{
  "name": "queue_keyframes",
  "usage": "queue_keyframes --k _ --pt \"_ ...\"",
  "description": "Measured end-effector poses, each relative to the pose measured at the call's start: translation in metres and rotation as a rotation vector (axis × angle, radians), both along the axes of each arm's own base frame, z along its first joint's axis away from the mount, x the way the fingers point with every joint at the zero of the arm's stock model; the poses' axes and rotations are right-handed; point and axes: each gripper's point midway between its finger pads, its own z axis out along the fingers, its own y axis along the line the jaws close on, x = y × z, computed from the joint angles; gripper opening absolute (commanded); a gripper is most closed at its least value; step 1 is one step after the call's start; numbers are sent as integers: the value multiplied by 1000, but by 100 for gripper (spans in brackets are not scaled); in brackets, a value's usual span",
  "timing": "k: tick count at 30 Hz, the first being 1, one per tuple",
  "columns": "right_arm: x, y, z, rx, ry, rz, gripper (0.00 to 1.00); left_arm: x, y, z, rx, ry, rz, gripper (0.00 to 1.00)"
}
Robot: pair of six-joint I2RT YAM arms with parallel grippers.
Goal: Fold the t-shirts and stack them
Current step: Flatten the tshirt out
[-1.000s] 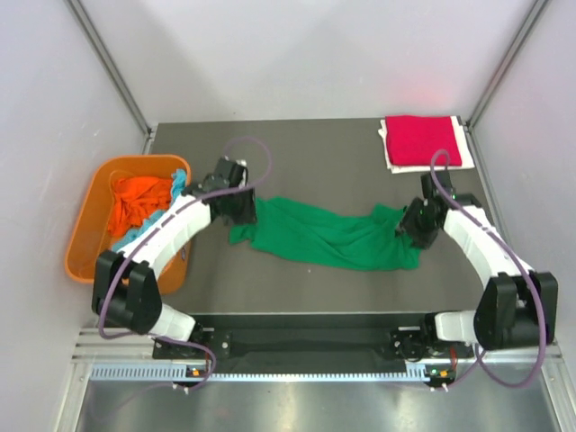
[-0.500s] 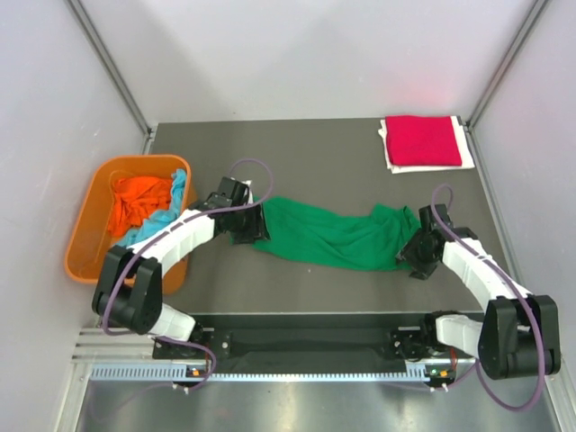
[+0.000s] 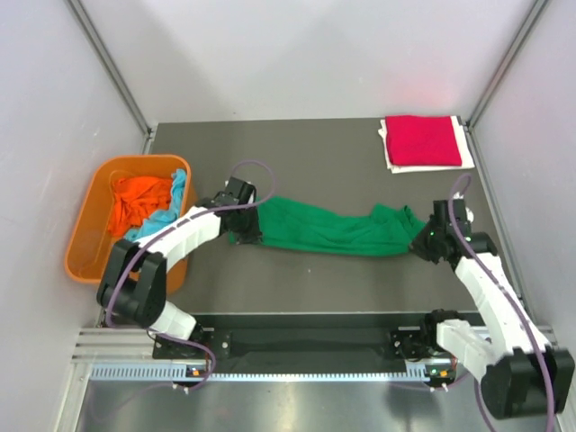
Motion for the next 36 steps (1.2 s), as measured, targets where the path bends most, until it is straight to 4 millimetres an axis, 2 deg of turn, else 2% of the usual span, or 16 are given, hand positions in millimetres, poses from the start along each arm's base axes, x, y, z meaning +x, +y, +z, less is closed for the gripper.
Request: queue_keyframes --k 3,5,7,10,11,14,17,20,22,23,24,26,27,29,31,36 --pt "-3 4 51 28 -151 19 0 1 4 36 31 -87 24 0" --pt "-9 8 81 57 -230 36 0 0 7 72 33 -165 40 0" --pt "-14 13 109 87 -301 53 0 4 8 119 10 -273 59 0" --pt "-14 17 142 113 -365 65 0 12 14 169 -14 -392 96 0" --pt "-12 18 149 113 -371 64 0 14 15 175 -12 -412 104 0" --pt "9 17 157 102 -351 58 0 21 23 169 45 -413 121 0" --pt "45 19 141 83 -278 64 0 35 28 134 138 -338 123 0" --pt "91 22 101 50 -180 105 0 48 34 91 229 -236 112 0" --pt "114 23 70 30 -104 137 6 55 34 69 264 -184 93 0" --pt "126 24 55 20 -68 155 10 59 33 60 274 -162 78 4" --pt "139 24 42 10 -29 171 13 62 31 54 274 -145 66 17" --pt "158 24 27 -6 11 181 21 71 25 48 265 -123 38 31" --pt "165 23 24 -14 22 179 30 77 21 49 260 -125 31 38" --pt "162 21 25 -22 37 152 37 89 16 58 247 -151 20 45" --pt "148 23 33 -2 30 119 40 97 14 73 241 -189 19 49" --pt "73 43 40 109 9 51 39 99 18 106 226 -272 23 51"
